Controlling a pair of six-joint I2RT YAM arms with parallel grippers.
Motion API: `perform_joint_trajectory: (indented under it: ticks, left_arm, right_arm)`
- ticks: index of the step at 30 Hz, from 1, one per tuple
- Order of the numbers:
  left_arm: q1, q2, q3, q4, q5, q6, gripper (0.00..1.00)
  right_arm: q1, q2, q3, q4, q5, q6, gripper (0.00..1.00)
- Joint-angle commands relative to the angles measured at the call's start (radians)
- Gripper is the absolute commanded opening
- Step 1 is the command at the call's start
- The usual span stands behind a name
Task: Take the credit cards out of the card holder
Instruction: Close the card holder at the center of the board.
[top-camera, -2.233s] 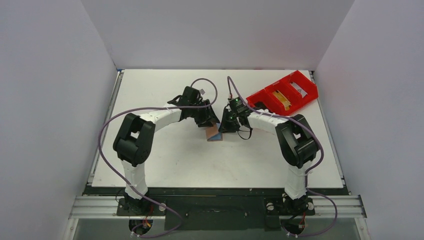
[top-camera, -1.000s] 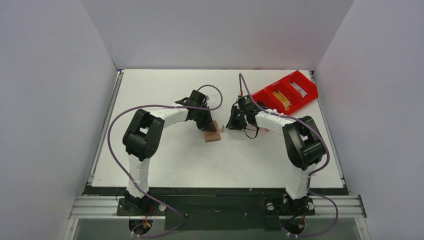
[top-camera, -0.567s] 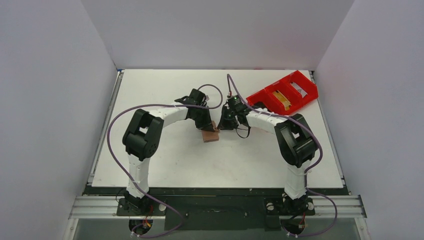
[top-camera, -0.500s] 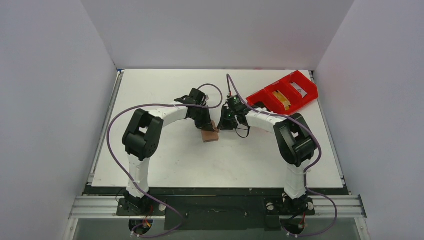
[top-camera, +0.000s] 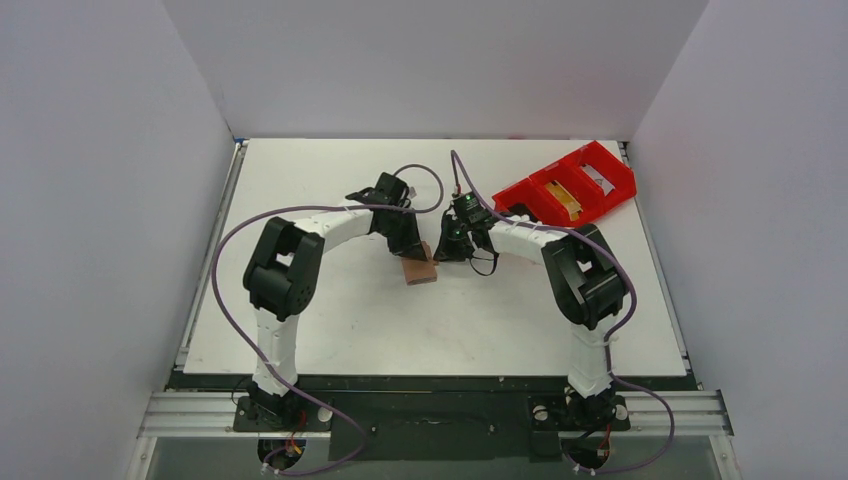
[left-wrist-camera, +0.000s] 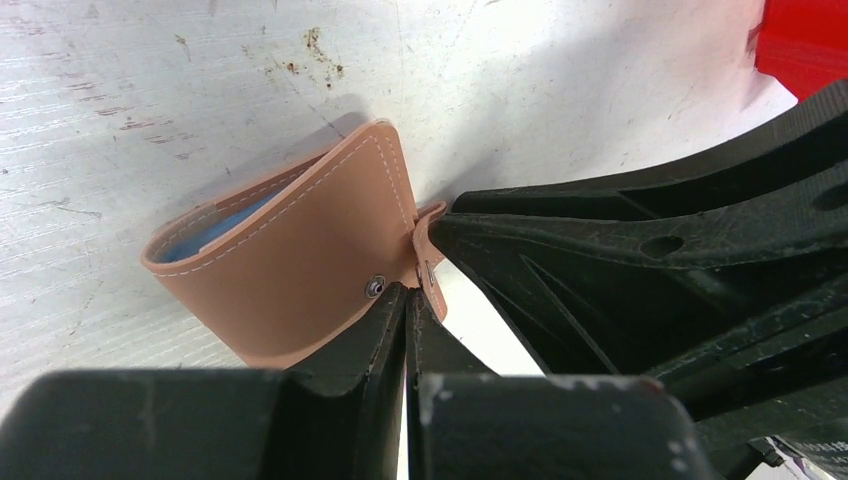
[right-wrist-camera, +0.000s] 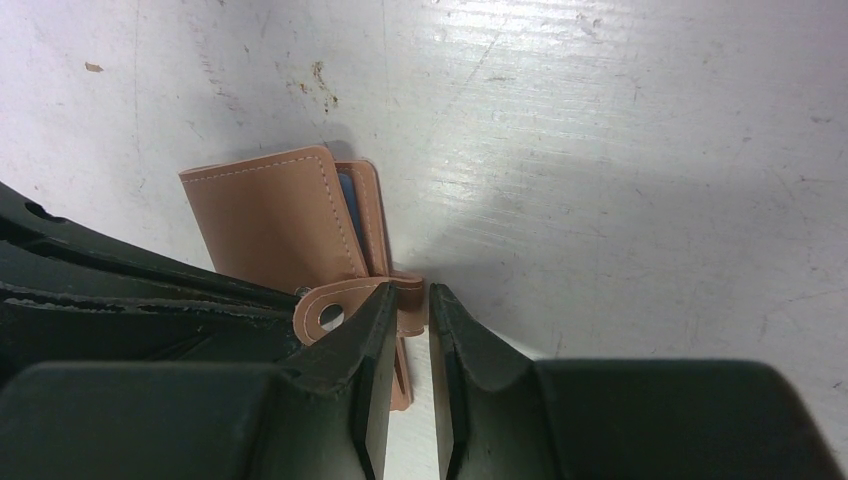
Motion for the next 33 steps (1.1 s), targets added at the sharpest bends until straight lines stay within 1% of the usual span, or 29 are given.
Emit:
perform_joint_trajectory:
  ticks: [1, 8, 13, 17, 25, 33]
  left_arm:
    - [0.014, -0.073, 0.041, -0.010, 0.013, 0.015, 0.00]
    - [0.027, -0.136, 0.028, -0.049, -0.046, 0.030, 0.00]
    - [0.030, -0.169, 0.016, -0.057, -0.057, 0.039, 0.00]
    - [0.033, -0.188, 0.011, -0.060, -0.058, 0.043, 0.00]
    - [0.038, -0.217, 0.013, -0.069, -0.061, 0.053, 0.00]
    - [0.045, -0.241, 0.022, -0.072, -0.062, 0.061, 0.03]
  right_arm:
    - [0.015, 0.013, 0.020, -0.007, 0.014, -0.022, 0.15]
    - [0.016, -0.009, 0.025, -0.008, 0.009, -0.020, 0.15]
    - [0.015, -0.032, 0.041, -0.018, 0.006, -0.023, 0.16]
    - [0.014, -0.061, 0.051, -0.022, 0.000, -0.025, 0.20]
    - [0.013, -0.099, 0.071, -0.035, -0.004, -0.035, 0.33]
    - [0.003, -0.122, 0.083, -0.052, 0.004, -0.042, 0.38]
